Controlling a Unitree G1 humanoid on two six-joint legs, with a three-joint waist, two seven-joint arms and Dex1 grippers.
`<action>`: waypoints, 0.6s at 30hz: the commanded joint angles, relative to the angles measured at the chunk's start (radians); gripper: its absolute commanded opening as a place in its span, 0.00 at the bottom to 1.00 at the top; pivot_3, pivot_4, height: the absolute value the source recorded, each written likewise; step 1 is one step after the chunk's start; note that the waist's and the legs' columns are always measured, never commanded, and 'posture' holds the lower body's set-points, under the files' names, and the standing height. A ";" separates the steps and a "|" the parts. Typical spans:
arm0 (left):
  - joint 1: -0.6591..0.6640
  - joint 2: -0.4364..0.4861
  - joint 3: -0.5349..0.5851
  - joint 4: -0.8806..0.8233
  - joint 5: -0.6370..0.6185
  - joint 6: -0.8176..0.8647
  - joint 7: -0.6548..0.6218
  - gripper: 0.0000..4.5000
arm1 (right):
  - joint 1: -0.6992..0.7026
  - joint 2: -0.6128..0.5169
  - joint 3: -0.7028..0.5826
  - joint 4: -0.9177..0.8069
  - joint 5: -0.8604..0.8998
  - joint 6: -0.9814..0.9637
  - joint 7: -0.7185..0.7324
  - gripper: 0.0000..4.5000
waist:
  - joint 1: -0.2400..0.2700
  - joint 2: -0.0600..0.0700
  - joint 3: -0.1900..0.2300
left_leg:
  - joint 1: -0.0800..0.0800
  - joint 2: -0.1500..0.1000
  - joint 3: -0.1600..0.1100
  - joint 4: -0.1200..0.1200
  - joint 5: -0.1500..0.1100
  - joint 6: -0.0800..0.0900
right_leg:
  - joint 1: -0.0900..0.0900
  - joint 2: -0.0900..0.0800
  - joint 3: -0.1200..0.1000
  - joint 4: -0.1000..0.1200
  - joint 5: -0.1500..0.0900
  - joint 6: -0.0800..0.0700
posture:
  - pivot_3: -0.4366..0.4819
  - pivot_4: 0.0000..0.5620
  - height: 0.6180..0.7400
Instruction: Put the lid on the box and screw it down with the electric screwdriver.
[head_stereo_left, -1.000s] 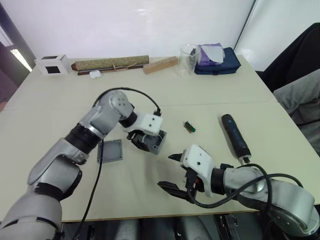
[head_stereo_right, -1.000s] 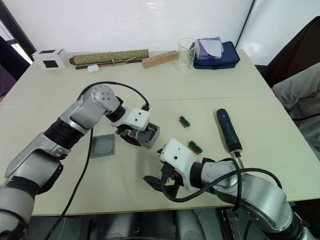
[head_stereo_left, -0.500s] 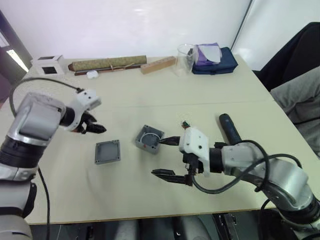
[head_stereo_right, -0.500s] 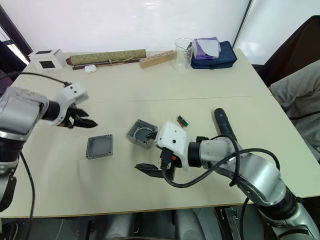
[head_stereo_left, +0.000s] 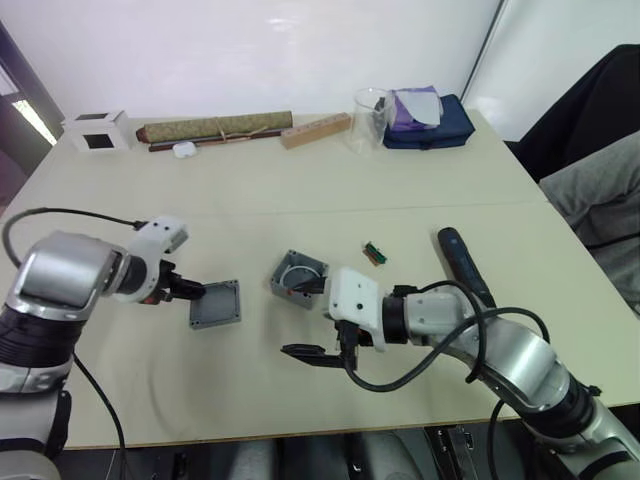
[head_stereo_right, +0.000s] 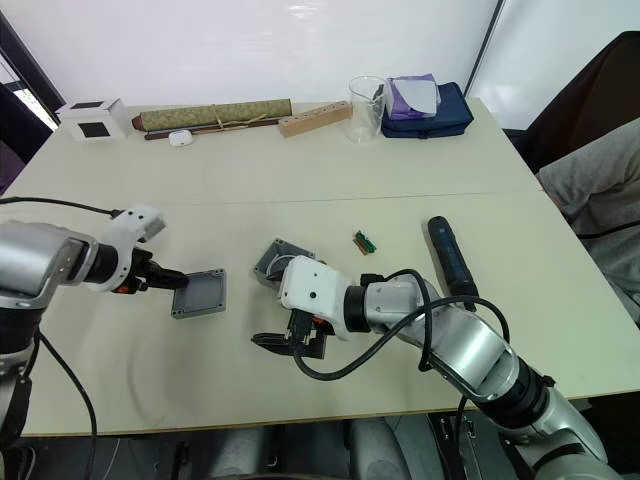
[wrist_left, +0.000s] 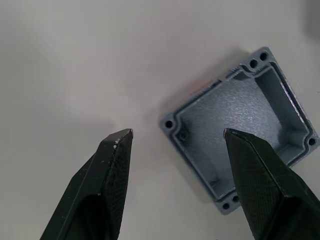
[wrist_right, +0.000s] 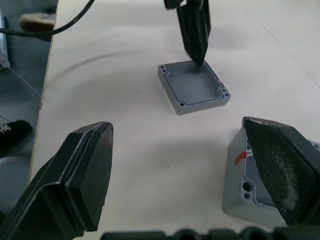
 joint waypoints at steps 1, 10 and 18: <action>0.004 0.007 0.006 0.005 -0.074 0.008 0.094 0.66 | 0.007 0.015 -0.023 -0.017 -0.015 0.000 -0.010 1.00 | 0.000 0.000 0.000 | 0.000 0.000 0.000 0.000 0.000 0.000 | 0.000 0.000 0.000 0.000 0.000 0.000 | 0.48 0.27 1.00; 0.018 -0.052 0.039 0.094 -0.233 0.008 0.315 0.66 | 0.032 0.038 -0.031 -0.044 -0.026 0.026 -0.034 1.00 | 0.003 0.001 -0.002 | 0.005 -0.002 0.000 0.000 0.000 0.000 | 0.003 -0.002 0.000 0.004 0.000 0.000 | 0.48 0.27 1.00; 0.046 -0.070 0.057 0.125 -0.381 0.008 0.462 0.07 | 0.020 0.042 -0.045 -0.038 -0.028 0.049 -0.031 1.00 | 0.003 0.002 -0.002 | 0.014 -0.002 0.001 -0.001 0.000 0.000 | 0.012 -0.002 0.001 0.004 -0.001 -0.001 | 0.48 0.27 1.00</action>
